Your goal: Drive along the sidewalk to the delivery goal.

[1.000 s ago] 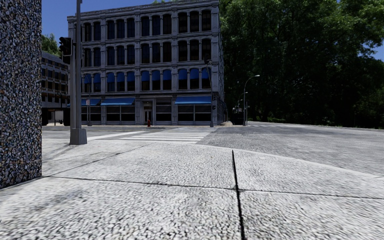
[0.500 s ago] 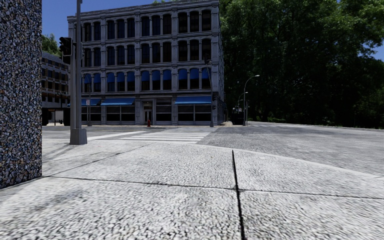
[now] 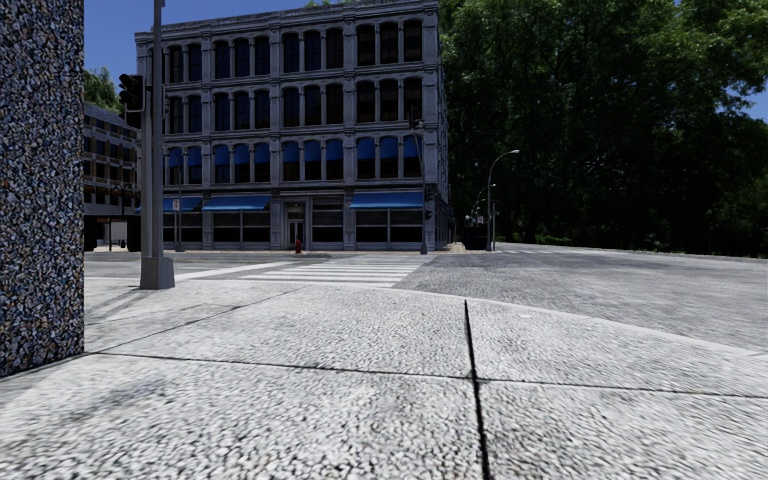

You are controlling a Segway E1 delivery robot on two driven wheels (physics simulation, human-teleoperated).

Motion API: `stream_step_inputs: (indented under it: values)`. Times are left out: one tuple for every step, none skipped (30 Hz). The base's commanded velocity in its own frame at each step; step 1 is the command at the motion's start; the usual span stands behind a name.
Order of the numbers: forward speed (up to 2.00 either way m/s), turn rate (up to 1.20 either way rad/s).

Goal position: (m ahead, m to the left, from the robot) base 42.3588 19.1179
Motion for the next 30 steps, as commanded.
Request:
stream_step_inputs:
  values:
    - [0.30, 0.00]
    - [0.30, 0.00]
    - [0.42, 0.00]
    - [0.53, 0.00]
    - [0.83, 0.00]
    - [1.09, 0.00]
    - [1.32, 0.00]
    - [1.52, 0.00]
    - [1.52, 0.00]
    - [1.69, 0.00]
    - [1.70, 0.00]
    - [1.71, 0.00]
    - [1.71, 0.00]
    - [1.71, 0.00]
    - [1.71, 0.00]
    - [1.71, 0.05]
    - [1.71, 0.53]
    - [1.71, 0.74]
    - [1.71, 1.00]
    - [1.71, 1.05]
    - [1.71, 1.05]
    - [1.71, 0.95]
    - [1.71, 0.47]
    - [1.71, 0.05]
    - [1.71, 0.05]
    - [1.71, 0.00]
    - [1.71, 0.00]
    - [1.71, 0.00]
    - [1.71, 0.00]
    - [1.71, 0.00]
